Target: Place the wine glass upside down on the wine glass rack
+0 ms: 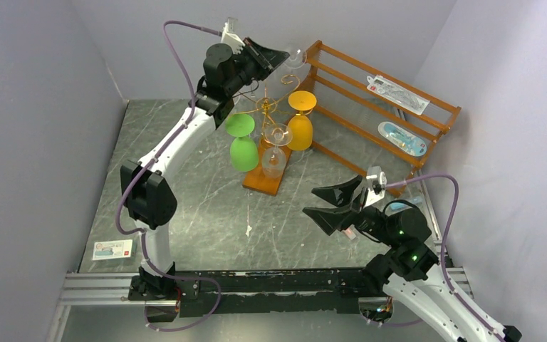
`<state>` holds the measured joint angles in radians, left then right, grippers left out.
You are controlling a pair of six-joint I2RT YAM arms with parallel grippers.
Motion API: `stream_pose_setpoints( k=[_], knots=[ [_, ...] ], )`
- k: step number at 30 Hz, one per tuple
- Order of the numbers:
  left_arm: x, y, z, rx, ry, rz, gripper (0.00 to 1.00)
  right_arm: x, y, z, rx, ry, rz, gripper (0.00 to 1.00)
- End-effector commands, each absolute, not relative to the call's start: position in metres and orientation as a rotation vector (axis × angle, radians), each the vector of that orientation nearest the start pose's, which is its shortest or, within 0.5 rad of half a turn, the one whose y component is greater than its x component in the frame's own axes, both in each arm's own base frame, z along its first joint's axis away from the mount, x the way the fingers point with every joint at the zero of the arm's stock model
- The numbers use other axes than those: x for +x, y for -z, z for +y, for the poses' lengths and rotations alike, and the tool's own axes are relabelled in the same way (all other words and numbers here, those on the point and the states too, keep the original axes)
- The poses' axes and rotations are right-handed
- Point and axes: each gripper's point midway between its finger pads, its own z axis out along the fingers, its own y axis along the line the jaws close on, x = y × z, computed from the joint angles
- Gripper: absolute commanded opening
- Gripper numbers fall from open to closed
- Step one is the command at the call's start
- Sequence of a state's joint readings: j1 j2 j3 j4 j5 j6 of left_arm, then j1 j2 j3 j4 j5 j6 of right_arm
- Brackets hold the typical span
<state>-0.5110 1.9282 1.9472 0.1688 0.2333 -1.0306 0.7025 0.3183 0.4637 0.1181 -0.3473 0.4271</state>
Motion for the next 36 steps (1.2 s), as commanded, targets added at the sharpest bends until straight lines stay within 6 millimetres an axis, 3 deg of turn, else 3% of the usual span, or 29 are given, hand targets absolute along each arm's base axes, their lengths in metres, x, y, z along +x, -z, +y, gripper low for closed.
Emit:
stream_pose_setpoints(
  k=[1, 11, 19, 36],
  knots=[
    [0.476, -0.462, -0.346, -0.242, 1.438, 1.498, 0.05, 0.131, -0.306, 0.212, -0.502, -1.185, 1.358, 0.72],
    [0.47, -0.455, -0.327, -0.338, 1.38, 1.534, 0.05, 0.127, -0.311, 0.214, -0.503, -1.215, 1.342, 0.72],
    [0.46, -0.448, -0.329, -0.371, 1.457, 1.547, 0.05, 0.117, -0.323, 0.216, -0.536, -1.264, 1.295, 0.72],
    [0.445, -0.43, -0.332, -0.382, 1.502, 1.63, 0.05, 0.124, -0.316, 0.216, -0.513, -1.244, 1.315, 0.72]
  ],
)
